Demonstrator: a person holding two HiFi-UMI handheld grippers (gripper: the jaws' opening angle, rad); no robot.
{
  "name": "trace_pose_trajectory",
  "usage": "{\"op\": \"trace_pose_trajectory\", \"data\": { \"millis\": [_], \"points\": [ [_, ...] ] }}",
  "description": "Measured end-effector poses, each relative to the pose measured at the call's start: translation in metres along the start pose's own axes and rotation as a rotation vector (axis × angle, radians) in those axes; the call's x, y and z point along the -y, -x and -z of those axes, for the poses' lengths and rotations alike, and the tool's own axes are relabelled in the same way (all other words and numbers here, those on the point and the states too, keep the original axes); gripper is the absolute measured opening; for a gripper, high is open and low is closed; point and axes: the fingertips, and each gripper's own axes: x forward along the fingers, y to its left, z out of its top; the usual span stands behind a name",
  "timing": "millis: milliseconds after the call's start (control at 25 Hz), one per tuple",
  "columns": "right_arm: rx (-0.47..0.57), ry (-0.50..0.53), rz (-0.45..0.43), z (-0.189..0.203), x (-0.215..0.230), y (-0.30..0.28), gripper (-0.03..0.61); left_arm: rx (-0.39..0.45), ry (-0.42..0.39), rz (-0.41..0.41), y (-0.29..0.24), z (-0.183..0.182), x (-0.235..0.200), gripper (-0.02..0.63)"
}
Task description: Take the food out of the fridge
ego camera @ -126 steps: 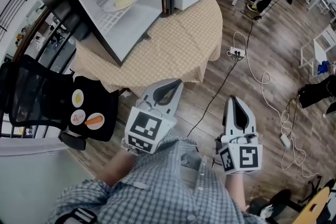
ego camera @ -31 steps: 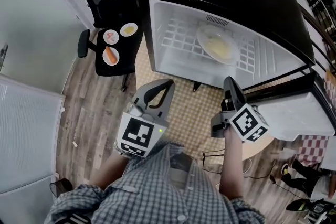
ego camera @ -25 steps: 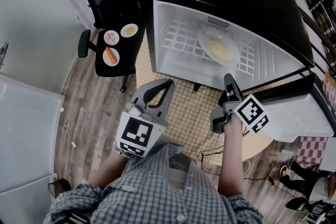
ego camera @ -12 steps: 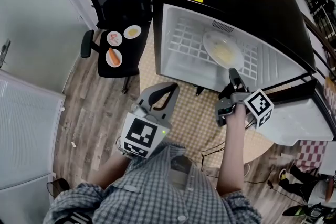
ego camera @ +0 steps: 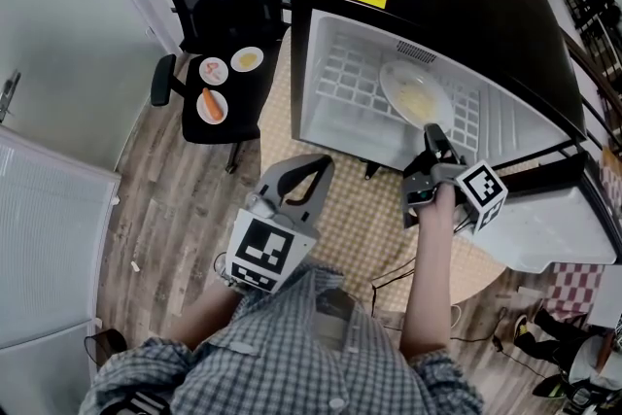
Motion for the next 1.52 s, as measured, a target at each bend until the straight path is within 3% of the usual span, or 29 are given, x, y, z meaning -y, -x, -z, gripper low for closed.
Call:
{"op": "trace_pose_trajectory", "data": {
  "millis": [440,640,840,960,1200,1320,1520],
  "points": [
    [0.005,-0.051,-0.012,0.001,0.0,0.001,0.035,0.007,0.027,-0.017,0.0,0.002,-0.005,0.005],
    [-0.011,-0.046,-0.028,0.002,0.0,0.006,0.032,0.028,0.16,-0.063,-0.01,0.004,-0.018,0.005],
    [-0.02,-0.051,-0.038,0.003,0.001,0.011,0.031,0.042,0.361,0.021,-0.031,0.004,-0.018,0.005],
    [-0.029,-0.052,-0.047,0.005,0.002,0.014,0.031,0.042,0.439,0.077,-0.044,0.003,-0.016,0.008],
    [-0.054,-0.042,-0.07,0.008,-0.002,0.015,0.031,0.051,0.582,0.171,-0.067,0.003,-0.011,0.099],
    [-0.063,-0.041,-0.081,0.008,-0.002,0.017,0.031,0.046,0.694,0.23,-0.083,0.006,-0.005,0.14],
    [-0.084,-0.048,-0.099,0.01,-0.003,0.019,0.029,0.046,0.858,0.244,-0.104,0.013,-0.011,0.167]
  ]
}}
